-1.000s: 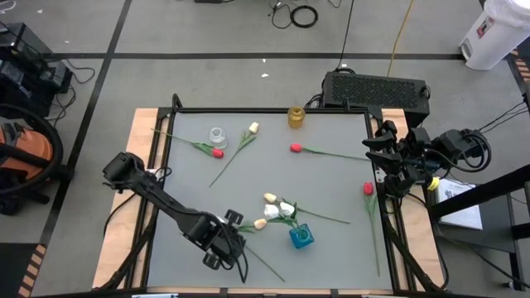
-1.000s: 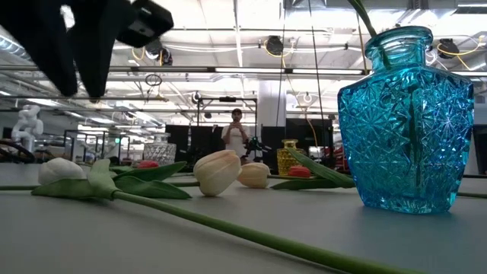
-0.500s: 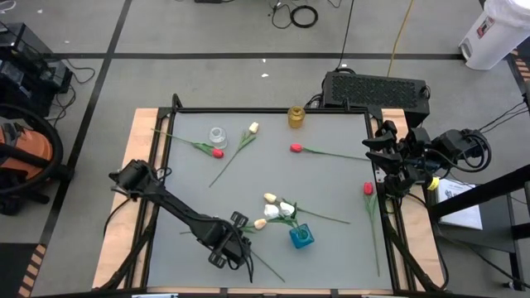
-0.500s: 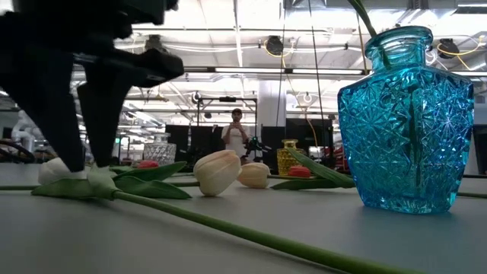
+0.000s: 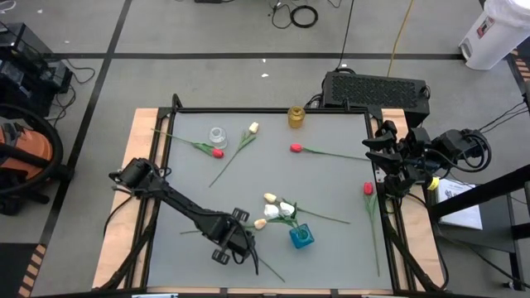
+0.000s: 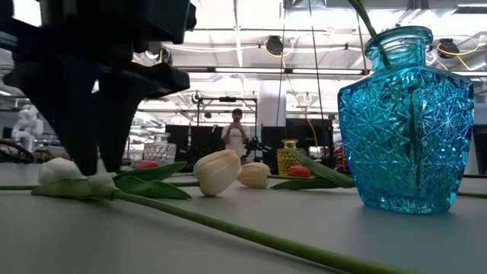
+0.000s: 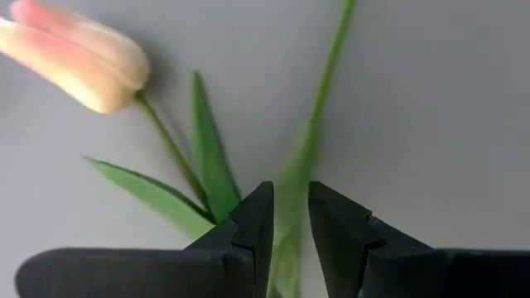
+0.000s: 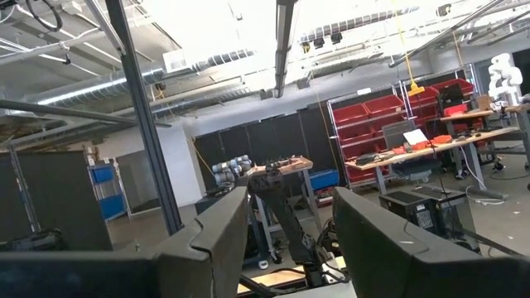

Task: Sort flowers into vase by color
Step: Put the white tulip into the blue vase

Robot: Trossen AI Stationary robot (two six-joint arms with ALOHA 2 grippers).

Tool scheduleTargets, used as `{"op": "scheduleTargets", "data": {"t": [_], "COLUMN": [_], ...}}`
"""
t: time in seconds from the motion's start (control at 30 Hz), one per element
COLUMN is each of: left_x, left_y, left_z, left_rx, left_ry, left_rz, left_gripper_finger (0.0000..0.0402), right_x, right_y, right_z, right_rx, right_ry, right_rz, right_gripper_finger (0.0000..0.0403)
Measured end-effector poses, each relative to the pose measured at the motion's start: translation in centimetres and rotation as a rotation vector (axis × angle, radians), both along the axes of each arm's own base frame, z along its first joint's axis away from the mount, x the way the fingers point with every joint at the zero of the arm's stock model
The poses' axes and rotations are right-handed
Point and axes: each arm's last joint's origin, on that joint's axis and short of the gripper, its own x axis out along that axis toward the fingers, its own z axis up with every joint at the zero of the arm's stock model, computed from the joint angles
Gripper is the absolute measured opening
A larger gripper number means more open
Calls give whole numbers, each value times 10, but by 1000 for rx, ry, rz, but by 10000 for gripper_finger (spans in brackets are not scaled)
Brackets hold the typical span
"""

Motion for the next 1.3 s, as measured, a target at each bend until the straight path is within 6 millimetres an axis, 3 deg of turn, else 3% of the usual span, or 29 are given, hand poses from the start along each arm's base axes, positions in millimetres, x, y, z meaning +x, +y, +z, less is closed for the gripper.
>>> {"op": "scheduleTargets", "data": {"t": [0.43, 0.8, 1.13, 1.3], "left_x": [7, 9, 11, 13], "left_y": [-6, -6, -5, -5], "left_z": [12, 13, 13, -3], "left_rx": [-87, -89, -74, -42], "left_ry": [-11, -34, -55, -14], "left_rz": [11, 17, 13, -4], "left_gripper_finger": [90, 201, 205, 205], "right_x": [0, 0, 0, 0], "right_y": [0, 0, 0, 0], "right_z": [0, 0, 0, 0], "right_rx": [0, 0, 0, 0], "right_ry": [0, 0, 0, 0], "right_rz": [0, 0, 0, 0], "right_gripper_finger": [169, 169, 169, 169]}}
